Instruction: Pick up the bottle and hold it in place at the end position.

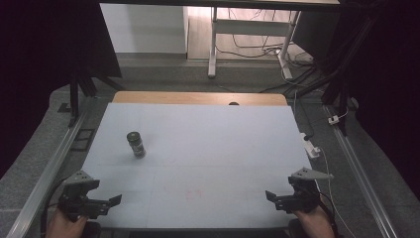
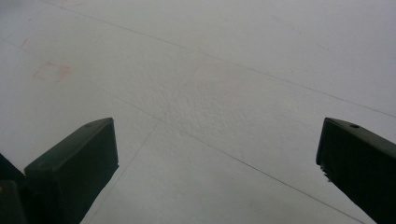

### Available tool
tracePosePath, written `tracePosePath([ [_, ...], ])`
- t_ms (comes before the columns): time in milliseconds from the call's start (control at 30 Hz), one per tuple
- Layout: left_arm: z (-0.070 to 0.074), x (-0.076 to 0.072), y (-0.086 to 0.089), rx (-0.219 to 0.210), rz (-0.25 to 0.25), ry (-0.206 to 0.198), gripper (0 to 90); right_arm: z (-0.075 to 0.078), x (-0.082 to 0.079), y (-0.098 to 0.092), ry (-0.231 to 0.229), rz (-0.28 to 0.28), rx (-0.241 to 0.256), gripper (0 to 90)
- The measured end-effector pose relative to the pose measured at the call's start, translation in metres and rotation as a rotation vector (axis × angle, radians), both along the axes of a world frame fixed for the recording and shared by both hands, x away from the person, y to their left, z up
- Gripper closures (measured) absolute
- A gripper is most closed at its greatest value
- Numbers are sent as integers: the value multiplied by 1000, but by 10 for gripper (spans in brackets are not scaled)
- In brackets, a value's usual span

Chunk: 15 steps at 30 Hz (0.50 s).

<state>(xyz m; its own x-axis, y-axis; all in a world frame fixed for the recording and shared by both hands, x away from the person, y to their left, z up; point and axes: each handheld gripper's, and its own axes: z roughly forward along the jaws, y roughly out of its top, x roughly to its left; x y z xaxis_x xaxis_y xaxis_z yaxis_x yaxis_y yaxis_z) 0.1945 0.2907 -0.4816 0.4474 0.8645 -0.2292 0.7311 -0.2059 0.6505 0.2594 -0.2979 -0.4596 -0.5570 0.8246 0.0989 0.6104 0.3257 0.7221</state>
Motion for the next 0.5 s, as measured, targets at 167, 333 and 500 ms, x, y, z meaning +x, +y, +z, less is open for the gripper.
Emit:
tracePosePath([
  [167, 1, 1, -1, 17, 5, -19, 0, 0, 1, 0, 4, 7, -3, 0],
  [333, 2, 4, -3, 20, -1, -30, 0, -1, 1, 1, 5, 15, -13, 0],
  [500, 2, 8, -4, 13, -15, -37, 0, -1, 1, 2, 6, 16, -13, 0],
])
